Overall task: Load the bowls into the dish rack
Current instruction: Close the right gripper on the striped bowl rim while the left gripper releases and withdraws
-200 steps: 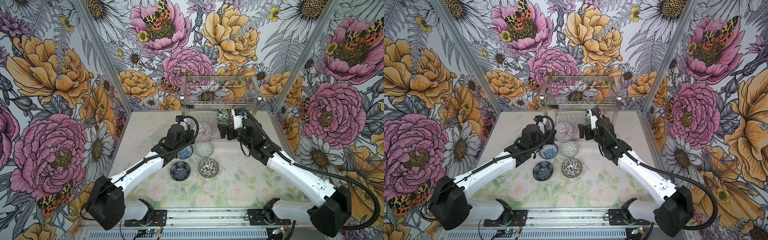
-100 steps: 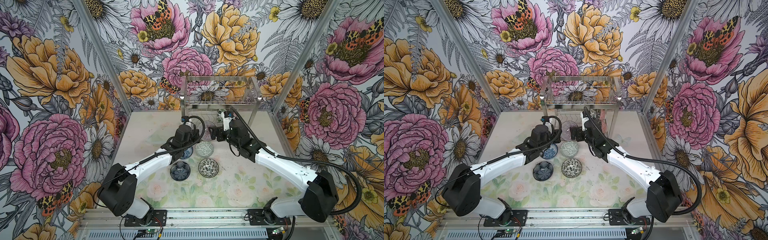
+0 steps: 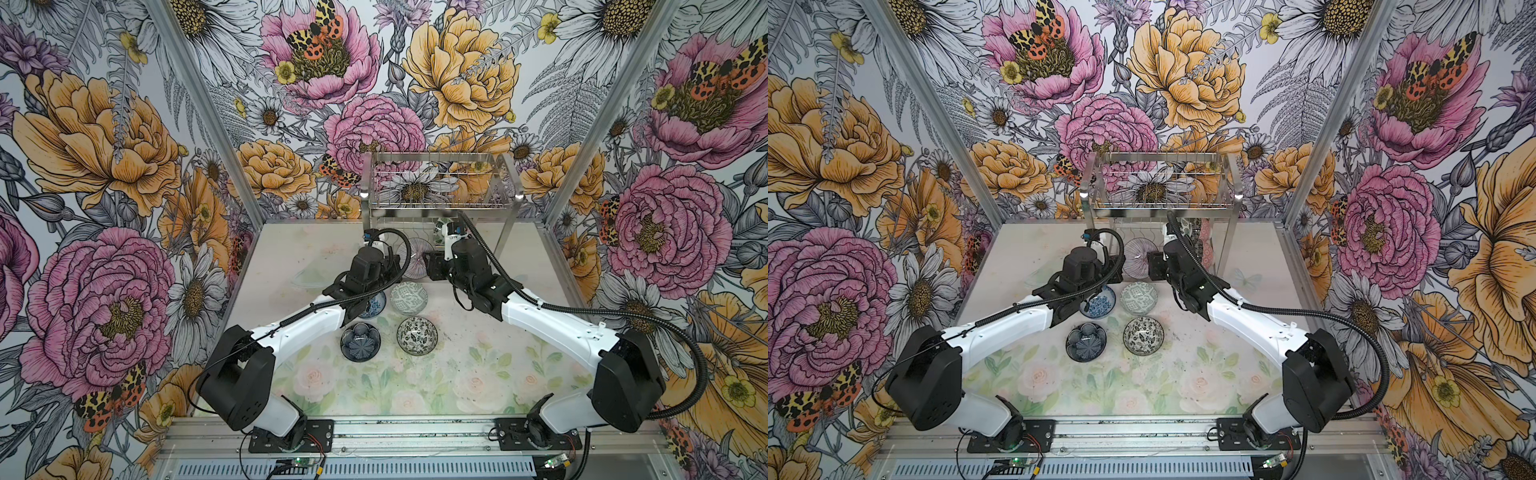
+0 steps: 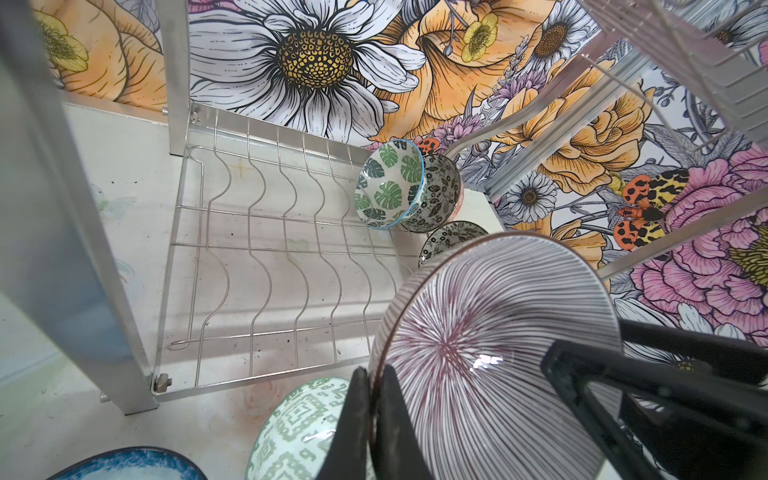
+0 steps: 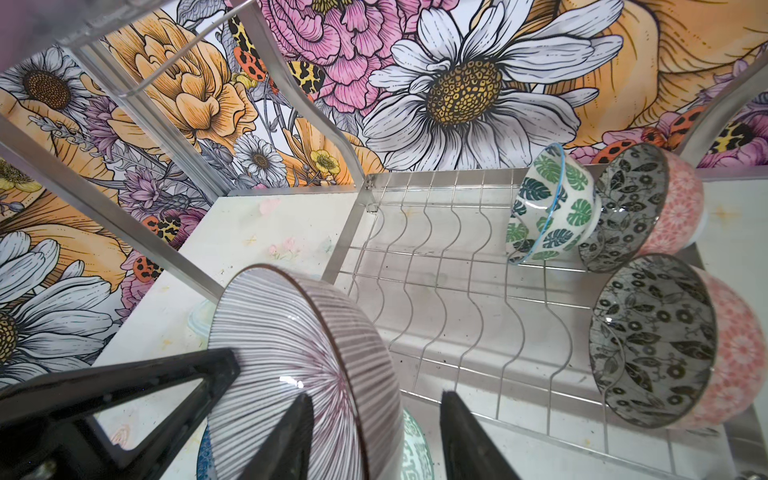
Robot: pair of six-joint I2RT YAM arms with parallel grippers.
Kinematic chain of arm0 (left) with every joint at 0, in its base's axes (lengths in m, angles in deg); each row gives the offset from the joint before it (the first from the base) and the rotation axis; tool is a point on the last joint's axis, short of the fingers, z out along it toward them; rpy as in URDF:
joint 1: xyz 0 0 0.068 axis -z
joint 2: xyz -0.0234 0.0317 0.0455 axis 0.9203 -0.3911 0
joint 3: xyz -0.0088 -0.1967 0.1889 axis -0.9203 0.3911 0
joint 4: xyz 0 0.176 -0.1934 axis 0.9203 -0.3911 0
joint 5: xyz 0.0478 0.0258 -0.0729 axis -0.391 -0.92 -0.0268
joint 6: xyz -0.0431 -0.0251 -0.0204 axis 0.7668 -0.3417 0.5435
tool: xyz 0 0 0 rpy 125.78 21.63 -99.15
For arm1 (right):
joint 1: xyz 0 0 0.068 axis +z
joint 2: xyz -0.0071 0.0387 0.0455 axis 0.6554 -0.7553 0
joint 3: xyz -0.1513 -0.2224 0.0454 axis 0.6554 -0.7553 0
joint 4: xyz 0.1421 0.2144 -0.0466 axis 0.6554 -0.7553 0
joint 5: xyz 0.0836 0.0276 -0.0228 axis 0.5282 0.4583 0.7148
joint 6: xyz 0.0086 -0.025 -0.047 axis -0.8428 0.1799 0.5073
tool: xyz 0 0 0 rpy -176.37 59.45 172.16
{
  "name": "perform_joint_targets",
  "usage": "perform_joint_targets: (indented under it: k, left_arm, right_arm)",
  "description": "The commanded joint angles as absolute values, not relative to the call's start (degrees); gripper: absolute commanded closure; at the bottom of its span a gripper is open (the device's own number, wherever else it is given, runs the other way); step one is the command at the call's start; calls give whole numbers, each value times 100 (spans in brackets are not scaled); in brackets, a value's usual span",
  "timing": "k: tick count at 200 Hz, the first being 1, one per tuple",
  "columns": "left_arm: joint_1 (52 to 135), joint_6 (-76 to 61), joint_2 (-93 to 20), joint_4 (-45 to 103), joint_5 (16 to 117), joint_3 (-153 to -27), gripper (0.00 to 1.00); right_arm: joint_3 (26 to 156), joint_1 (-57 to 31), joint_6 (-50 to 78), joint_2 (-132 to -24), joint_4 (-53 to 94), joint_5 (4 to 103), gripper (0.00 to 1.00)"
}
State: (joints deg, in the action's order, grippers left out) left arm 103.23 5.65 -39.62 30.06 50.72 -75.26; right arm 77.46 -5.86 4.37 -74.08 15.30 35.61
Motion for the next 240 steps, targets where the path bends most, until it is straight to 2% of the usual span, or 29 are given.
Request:
perform_joint_targets:
  k: [1,28,57,124,126,140,148,195,240]
  left_arm:
    - [10335,490,-3861,3430,5136,-7813,100]
    - [10351,479,-3852,3414,5127,-7816,100]
    - [10381,457,-3866,3387,5162,-7817,100]
    - [10492,206,-3640,2986,5074,-7792,100]
    - [10490,184,-3617,2942,5050,-7802,94]
    - [10468,-57,-3496,2601,4933,-7858,30]
    - [10476,-222,-3398,2379,4778,-7886,3]
    - [10391,-1229,-2694,1199,3933,-7787,1]
    - [9723,-1305,-2166,942,4177,-7370,1]
  right_arm:
    - [7914,-558,329,-7486,1654,3654,61]
    - [7893,-553,301,-7496,1646,3698,75]
    - [7848,-547,290,-7405,1614,3707,100]
    - [7891,-548,619,-7194,1543,3373,100]
    - [7892,-547,647,-7181,1531,3340,100]
    - [7924,-553,835,-7140,1472,3083,100]
    - [7944,-546,954,-7115,1428,2931,100]
    - [8040,-540,1780,-7255,1333,1709,100]
    - [8318,-400,2687,-7697,1329,427,100]
